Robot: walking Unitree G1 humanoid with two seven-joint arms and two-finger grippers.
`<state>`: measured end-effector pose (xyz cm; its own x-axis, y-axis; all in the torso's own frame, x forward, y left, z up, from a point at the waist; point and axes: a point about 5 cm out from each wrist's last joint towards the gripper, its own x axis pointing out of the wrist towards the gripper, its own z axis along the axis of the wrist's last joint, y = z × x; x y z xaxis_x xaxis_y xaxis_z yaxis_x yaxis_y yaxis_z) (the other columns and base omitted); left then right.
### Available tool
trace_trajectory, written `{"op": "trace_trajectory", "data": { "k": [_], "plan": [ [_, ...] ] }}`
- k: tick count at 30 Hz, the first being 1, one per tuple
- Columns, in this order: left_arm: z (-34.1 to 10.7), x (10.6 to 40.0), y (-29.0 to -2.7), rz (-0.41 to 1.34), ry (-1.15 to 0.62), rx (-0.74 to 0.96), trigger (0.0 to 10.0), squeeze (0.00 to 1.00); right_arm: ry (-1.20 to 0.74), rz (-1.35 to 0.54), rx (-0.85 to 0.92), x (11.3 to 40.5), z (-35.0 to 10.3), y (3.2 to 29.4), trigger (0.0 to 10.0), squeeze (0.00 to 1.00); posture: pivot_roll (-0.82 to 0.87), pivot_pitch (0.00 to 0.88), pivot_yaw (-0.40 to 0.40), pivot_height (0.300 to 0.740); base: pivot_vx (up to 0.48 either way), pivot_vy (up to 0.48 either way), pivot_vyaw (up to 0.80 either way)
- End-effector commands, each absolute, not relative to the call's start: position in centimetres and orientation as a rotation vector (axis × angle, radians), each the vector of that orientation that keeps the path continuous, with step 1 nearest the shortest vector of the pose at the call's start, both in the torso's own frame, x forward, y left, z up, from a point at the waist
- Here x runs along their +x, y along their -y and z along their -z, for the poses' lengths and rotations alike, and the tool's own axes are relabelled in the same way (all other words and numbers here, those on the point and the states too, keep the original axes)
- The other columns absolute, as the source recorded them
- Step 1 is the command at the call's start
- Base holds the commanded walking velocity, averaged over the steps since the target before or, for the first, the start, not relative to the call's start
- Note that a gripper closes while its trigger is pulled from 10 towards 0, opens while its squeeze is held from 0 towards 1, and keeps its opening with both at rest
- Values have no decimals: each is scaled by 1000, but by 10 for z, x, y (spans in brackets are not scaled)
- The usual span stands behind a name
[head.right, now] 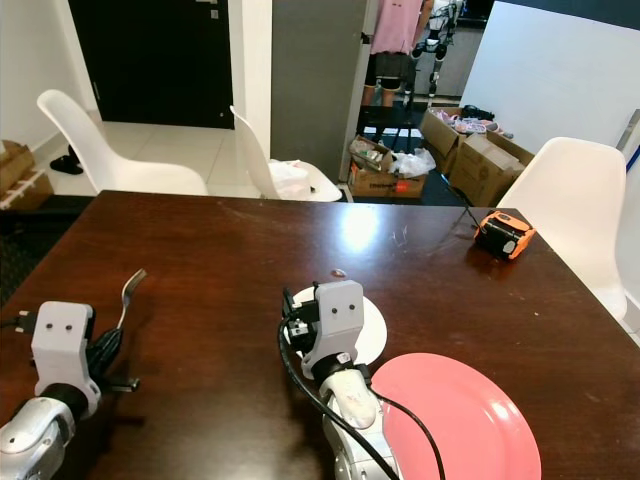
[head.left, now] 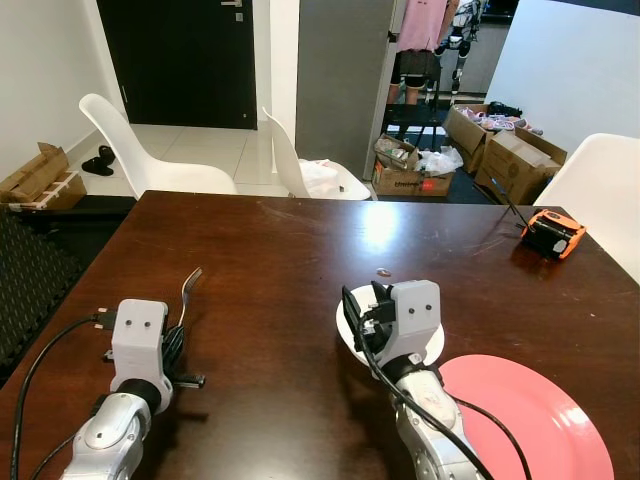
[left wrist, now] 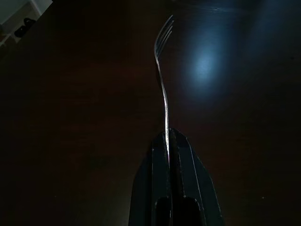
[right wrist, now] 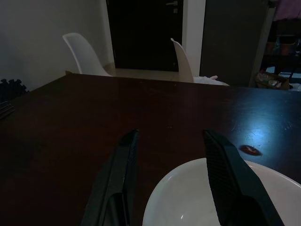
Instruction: Setting the table
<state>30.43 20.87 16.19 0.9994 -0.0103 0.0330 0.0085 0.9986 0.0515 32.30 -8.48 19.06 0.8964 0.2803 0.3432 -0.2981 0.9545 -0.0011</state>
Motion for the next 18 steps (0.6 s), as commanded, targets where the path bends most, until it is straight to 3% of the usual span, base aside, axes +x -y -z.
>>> {"op": "trace_trajectory", "data": {
  "k": [1,18],
  "plan": [
    [-157,304,-209,6,16,53,10000,0,338,-301,57,322,-186,83,10000,0,44,118,60,740,0,0,0],
    [-157,305,-209,8,16,55,10000,0,338,-303,59,323,-187,82,10000,0,46,117,61,740,0,0,0]
  ]
}}
